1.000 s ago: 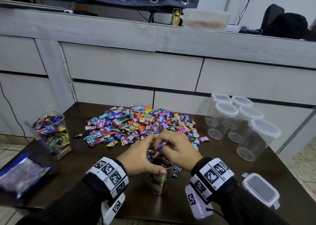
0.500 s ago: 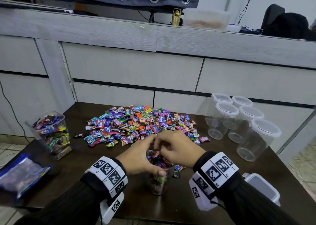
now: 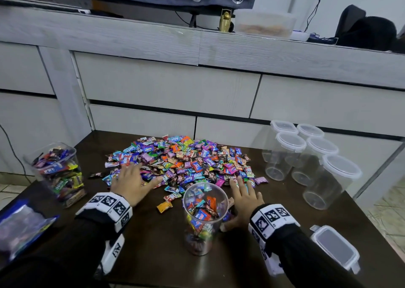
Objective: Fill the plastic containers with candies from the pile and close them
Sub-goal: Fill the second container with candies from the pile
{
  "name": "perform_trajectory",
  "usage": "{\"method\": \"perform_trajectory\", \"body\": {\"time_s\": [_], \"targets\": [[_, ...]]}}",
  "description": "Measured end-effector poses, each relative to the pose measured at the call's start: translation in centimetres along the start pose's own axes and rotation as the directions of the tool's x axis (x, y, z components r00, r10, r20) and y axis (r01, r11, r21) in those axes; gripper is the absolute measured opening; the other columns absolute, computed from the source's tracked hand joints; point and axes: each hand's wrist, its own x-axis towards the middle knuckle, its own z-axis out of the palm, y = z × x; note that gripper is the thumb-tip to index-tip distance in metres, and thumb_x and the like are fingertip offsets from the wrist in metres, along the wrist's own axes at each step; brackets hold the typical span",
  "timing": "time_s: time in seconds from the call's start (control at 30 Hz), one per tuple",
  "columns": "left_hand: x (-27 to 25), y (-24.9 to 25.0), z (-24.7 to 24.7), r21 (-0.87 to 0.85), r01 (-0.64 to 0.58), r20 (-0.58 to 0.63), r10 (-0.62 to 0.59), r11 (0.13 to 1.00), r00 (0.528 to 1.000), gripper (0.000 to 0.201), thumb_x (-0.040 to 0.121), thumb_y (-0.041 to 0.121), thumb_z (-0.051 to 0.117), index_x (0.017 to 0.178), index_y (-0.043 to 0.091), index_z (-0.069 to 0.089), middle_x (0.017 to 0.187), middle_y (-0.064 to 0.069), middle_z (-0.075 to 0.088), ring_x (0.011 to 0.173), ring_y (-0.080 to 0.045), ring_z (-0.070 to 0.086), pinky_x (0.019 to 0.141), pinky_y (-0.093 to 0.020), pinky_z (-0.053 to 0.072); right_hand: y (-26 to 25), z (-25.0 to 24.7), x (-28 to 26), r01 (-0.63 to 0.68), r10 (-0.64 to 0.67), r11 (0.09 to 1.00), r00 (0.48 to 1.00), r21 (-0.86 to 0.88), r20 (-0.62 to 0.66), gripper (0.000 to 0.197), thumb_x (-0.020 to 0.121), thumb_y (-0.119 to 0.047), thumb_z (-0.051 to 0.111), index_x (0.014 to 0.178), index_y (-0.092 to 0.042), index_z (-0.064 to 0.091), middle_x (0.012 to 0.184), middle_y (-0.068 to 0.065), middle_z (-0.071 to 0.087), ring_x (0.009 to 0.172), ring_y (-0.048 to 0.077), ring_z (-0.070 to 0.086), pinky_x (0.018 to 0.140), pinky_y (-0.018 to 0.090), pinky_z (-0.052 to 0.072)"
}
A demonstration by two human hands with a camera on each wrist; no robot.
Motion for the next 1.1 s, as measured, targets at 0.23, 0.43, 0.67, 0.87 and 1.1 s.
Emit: {"method": "perform_trajectory", "body": {"time_s": [0.23, 0.43, 0.67, 0.87, 1.1], "targets": [[4.5, -4.2, 0.7, 0.231, 0.239, 0.063, -0.260, 0.943, 0.964, 0.133, 0.060, 0.095, 0.045, 0.155, 0.018, -0.008, 0.163, -0.014, -0.009, 0.149, -0.038, -0.008, 0.118, -0.059, 0.006, 1.7, 1.1, 4.7, -0.144, 0.148, 0.988, 0.987, 0.053, -0.070, 0.138, 0.058, -0.058, 0.082, 0.150, -0.021, -0.014, 0.159, 0.004, -0.016, 0.147, 0.030, -0.010, 0.117, 0.051, 0.011], [6.2, -3.0, 1.7, 0.111, 0.209, 0.145, -0.224, 0.972, 0.964, 0.119, 0.075, 0.084, 0.045, 0.155, 0.013, -0.008, 0.163, -0.018, -0.005, 0.150, -0.038, 0.001, 0.119, -0.057, 0.015, 1.4, -0.2, 7.6, -0.102, 0.138, 0.962, 0.982, 0.253, -0.129, 0.144, 0.056, -0.056, 0.084, 0.150, -0.014, -0.016, 0.159, 0.010, -0.015, 0.147, 0.030, -0.009, 0.119, 0.043, 0.006], [5.4, 1.9, 3.8, 0.018, 0.020, 0.202, -0.023, 1.000, 0.979, 0.131, 0.068, 0.081, 0.059, 0.154, 0.016, -0.016, 0.162, -0.018, -0.015, 0.150, -0.037, -0.008, 0.120, -0.056, 0.008, -0.8, -0.9, 9.0, 0.106, -0.040, 0.925, 0.982, 0.365, -0.186, 0.117, 0.069, -0.046, 0.080, 0.152, -0.013, 0.005, 0.159, 0.011, 0.004, 0.147, 0.026, 0.006, 0.120, 0.041, 0.015], [4.8, 4.2, 5.5, 0.089, -0.243, 0.300, 0.207, 0.966, 0.931, 0.147, 0.057, 0.073, 0.076, 0.151, 0.025, -0.026, 0.156, -0.014, -0.034, 0.148, -0.034, -0.020, 0.121, -0.056, 0.003, -2.8, -0.3, 9.2, 0.089, -0.039, 0.979, 0.966, 0.185, -0.256, 0.112, 0.072, -0.055, 0.073, 0.152, -0.020, 0.003, 0.159, 0.012, -0.003, 0.145, 0.038, -0.003, 0.118, 0.052, 0.011], [5.0, 5.4, 6.1, 0.261, -0.285, 0.187, 0.241, 0.922, 0.952, 0.109, 0.077, 0.069, 0.062, 0.155, 0.034, -0.007, 0.162, -0.009, -0.016, 0.146, -0.036, 0.011, 0.113, -0.052, 0.025, -4.6, -1.0, 9.5, 0.152, -0.150, 0.988, 0.981, 0.010, -0.122, 0.111, 0.074, -0.057, 0.070, 0.151, -0.033, -0.007, 0.158, 0.008, 0.001, 0.144, 0.039, 0.004, 0.111, 0.065, 0.017]]}}
